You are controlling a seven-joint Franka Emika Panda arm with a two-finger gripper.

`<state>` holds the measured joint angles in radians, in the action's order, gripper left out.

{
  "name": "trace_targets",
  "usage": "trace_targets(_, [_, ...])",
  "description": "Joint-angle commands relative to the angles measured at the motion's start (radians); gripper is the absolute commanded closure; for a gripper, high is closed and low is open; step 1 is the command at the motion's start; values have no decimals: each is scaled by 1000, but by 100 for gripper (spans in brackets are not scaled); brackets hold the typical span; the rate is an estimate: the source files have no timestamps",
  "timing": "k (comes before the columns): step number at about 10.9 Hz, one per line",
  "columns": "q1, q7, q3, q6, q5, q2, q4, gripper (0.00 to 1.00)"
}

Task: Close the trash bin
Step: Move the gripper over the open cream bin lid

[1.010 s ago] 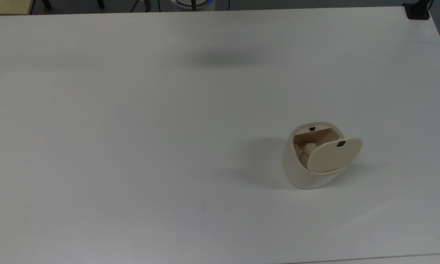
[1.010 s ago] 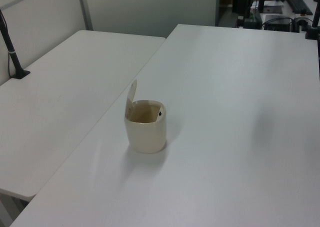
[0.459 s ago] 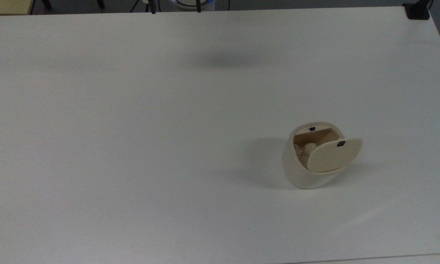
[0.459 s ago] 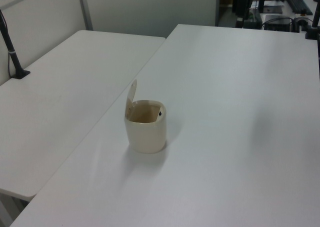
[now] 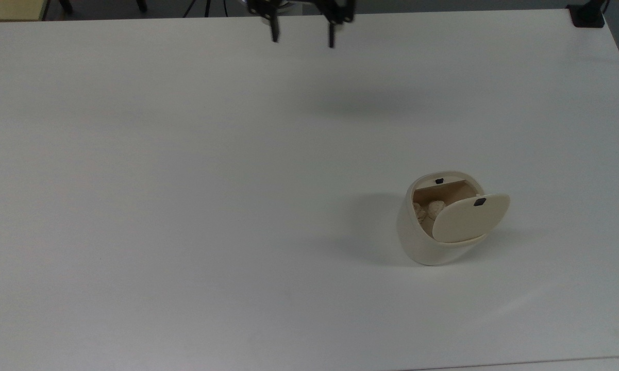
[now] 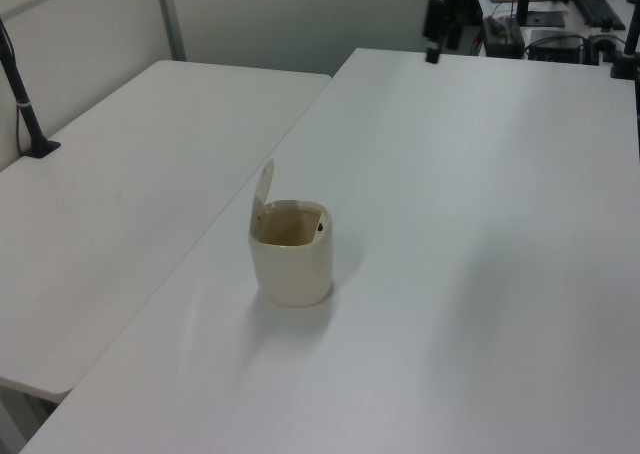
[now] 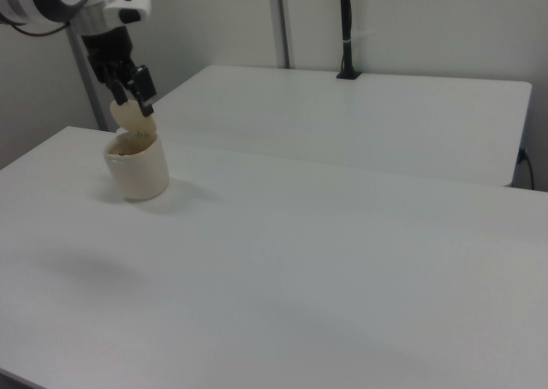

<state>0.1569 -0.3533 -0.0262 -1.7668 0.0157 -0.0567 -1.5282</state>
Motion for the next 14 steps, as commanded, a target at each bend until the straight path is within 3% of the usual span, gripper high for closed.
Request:
trace_targets(1, [119,-389,9,-236,-22,-138,100,75])
trace_targets(3, [168,-669,17,-377,-28,-259,192,97])
trace_targets(4, [187,-758,20,-476,-28,-297,207,100])
trace_targets(8, [251,-944,29,-794,-29,-409,215,100])
trace_targets(11, [328,-1018,100,-864,-29,-489,263,100])
trace_targets(14, [362,-1070,135,-913,-52,-526,263,100])
